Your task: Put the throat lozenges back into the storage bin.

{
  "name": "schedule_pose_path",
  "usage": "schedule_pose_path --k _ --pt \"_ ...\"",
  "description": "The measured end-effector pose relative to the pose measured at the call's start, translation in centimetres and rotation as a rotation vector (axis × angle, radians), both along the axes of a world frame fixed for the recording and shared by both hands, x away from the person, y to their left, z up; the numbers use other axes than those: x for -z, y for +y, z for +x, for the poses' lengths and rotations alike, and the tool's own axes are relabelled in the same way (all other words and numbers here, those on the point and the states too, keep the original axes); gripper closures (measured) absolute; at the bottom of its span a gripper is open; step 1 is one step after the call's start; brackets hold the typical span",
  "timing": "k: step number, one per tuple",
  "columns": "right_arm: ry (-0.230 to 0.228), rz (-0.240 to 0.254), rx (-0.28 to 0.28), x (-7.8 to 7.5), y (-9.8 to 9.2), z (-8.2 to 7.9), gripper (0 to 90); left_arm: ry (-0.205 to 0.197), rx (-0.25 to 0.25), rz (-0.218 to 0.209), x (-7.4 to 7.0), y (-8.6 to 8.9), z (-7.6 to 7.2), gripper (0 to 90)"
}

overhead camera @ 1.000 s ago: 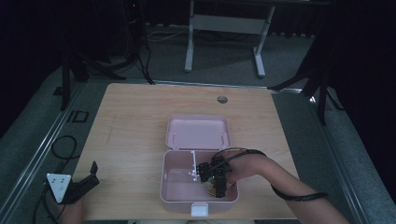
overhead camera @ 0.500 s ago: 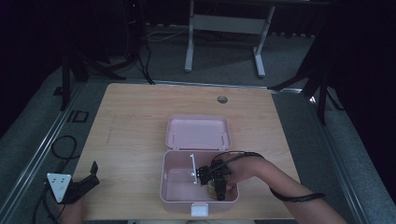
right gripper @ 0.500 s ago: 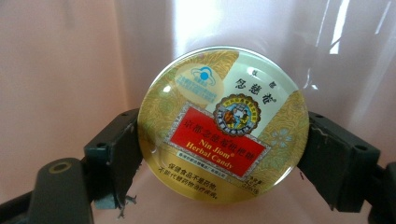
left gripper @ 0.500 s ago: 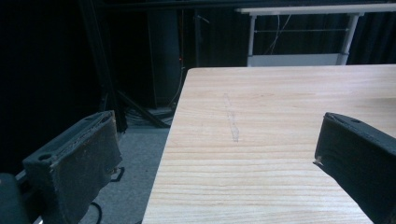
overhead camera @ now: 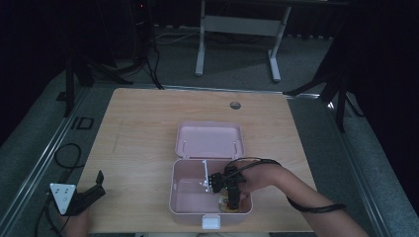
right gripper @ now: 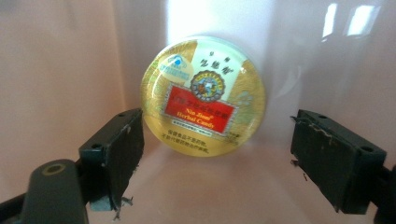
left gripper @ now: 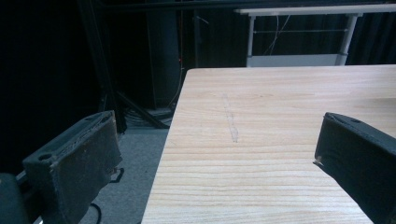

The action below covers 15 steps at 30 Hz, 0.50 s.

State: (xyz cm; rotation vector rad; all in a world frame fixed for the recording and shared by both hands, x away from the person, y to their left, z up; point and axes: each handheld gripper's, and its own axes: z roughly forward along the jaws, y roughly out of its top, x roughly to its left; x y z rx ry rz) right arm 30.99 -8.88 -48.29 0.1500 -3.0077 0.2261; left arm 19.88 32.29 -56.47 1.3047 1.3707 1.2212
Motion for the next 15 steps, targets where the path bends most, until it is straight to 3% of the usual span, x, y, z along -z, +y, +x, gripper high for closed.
schedule_pose_path --k 1,8,15 --pt "0.004 0.021 0.003 -1.0 -0.1 0.0 17.1 0.000 0.000 0.001 0.0 0.0 0.0 0.3" --pt "-0.005 0.120 -0.017 -4.3 -1.1 -0.2 13.1 -0.002 -0.001 0.001 0.0 0.0 0.0 0.3" --pt "-0.064 0.249 0.009 -7.1 -3.3 -0.2 13.5 0.000 -0.004 0.002 0.0 0.0 0.0 0.3"
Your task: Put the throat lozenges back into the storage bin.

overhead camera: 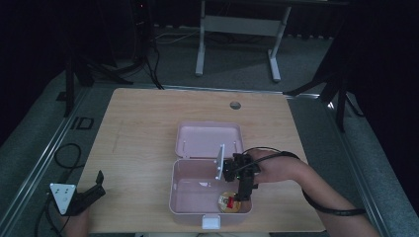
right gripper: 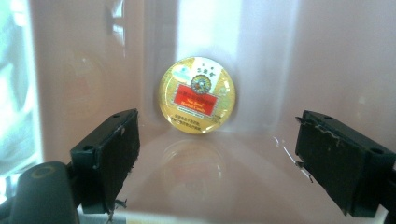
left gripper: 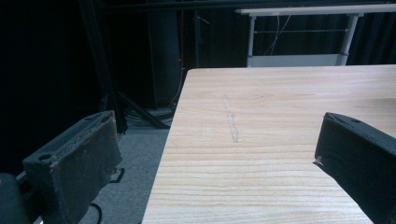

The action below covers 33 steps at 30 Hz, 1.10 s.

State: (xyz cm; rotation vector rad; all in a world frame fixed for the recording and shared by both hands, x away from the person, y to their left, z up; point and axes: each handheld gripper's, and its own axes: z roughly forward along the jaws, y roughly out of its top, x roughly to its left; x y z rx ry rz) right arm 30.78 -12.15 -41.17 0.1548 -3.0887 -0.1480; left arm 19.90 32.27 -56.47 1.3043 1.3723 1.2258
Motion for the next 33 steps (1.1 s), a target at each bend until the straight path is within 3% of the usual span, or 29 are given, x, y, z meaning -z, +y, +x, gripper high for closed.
schedule_pose_path --k 6,9,15,16,21,27,28,33 --pt "-0.032 0.149 0.077 -2.3 -3.1 0.7 12.7 -0.005 0.001 0.000 0.0 0.0 -0.1 0.4" --pt "-0.070 0.215 0.119 -3.2 -5.0 1.0 12.6 -0.005 0.000 0.001 0.0 0.0 -0.1 0.3" --pt "-0.105 0.282 0.174 -3.6 -8.0 1.4 12.7 -0.001 -0.002 0.001 0.0 0.0 0.0 0.3" --pt "-0.124 0.305 0.198 -3.2 -9.1 1.5 12.7 -0.002 -0.002 0.001 0.0 0.0 0.0 0.3" --pt "-0.168 0.326 0.263 -1.4 -11.6 1.9 12.7 0.000 -0.001 0.001 0.0 0.0 0.0 0.3" --pt "-0.167 0.370 0.347 1.3 -14.0 2.5 12.7 -0.001 -0.002 -0.001 0.0 0.0 0.0 0.3" --pt "-0.186 0.390 0.385 2.4 -14.8 2.8 12.7 -0.002 -0.002 -0.001 0.0 0.0 0.0 0.3" --pt "-0.240 0.509 0.519 5.2 -16.8 3.6 12.6 -0.001 -0.002 0.000 0.0 0.0 0.0 0.3"
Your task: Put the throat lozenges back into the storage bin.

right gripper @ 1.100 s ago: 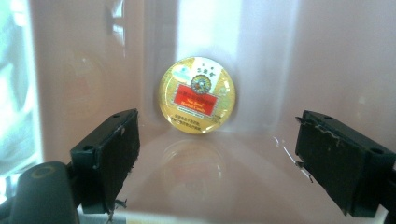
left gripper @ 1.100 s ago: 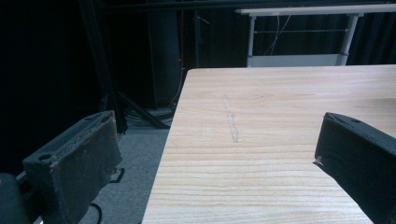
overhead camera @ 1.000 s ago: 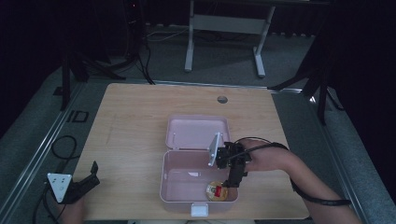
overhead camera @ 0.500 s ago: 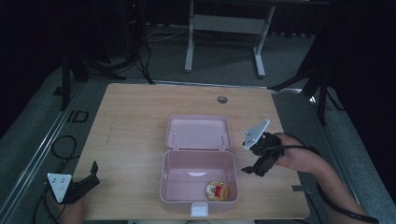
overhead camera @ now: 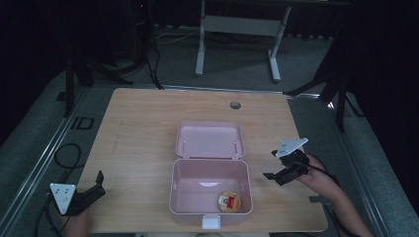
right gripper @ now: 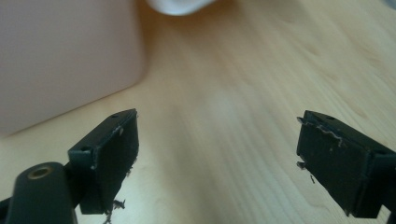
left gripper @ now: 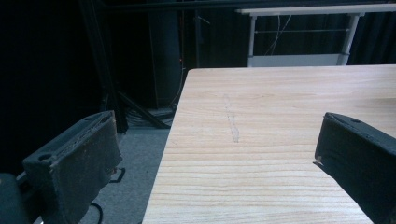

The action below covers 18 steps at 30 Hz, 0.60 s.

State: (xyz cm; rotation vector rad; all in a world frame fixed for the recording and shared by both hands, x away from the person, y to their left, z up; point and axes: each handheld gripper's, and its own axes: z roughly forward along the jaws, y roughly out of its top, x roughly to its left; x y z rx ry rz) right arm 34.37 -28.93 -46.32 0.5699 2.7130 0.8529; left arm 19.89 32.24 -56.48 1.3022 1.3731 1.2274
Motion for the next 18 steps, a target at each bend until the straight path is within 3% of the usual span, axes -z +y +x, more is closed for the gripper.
schedule_pose_path --k 7,9,15,18 --pt "-0.108 0.115 0.169 3.3 -2.5 1.0 12.3 0.001 0.001 -0.002 0.0 0.0 0.0 0.3" --pt "-0.119 0.150 0.210 4.1 -3.1 1.3 12.3 0.001 0.000 -0.002 0.0 0.0 0.0 0.3" --pt "-0.180 0.150 0.331 6.3 -4.5 1.6 12.2 0.002 0.001 -0.002 0.0 0.0 0.0 0.3" --pt "-0.206 0.195 0.416 6.7 -5.3 1.7 11.9 0.001 0.001 -0.002 0.0 0.0 0.0 0.3"
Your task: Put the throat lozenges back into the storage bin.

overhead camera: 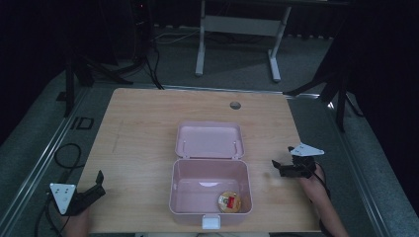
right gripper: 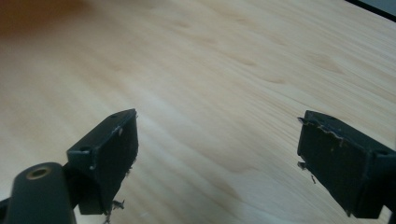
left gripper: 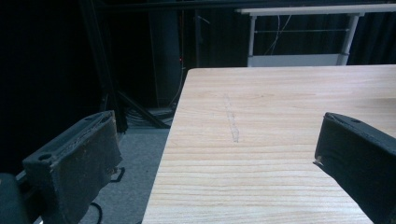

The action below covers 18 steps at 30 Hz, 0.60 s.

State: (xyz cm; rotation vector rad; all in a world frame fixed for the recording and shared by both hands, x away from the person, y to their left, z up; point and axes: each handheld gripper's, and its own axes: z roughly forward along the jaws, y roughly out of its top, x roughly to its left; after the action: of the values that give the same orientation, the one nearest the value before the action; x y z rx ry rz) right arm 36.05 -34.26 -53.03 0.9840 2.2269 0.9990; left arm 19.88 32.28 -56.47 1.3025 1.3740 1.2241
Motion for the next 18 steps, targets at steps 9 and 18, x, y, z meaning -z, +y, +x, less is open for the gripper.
schedule_pose_path --k 9,18 --pt "-0.075 0.051 0.266 1.0 -1.6 0.2 11.8 0.000 -0.001 -0.004 0.0 0.0 0.0 0.4" --pt "-0.077 0.166 0.332 1.8 -2.6 -0.2 11.8 -0.001 -0.002 -0.002 0.0 0.0 0.0 0.4"
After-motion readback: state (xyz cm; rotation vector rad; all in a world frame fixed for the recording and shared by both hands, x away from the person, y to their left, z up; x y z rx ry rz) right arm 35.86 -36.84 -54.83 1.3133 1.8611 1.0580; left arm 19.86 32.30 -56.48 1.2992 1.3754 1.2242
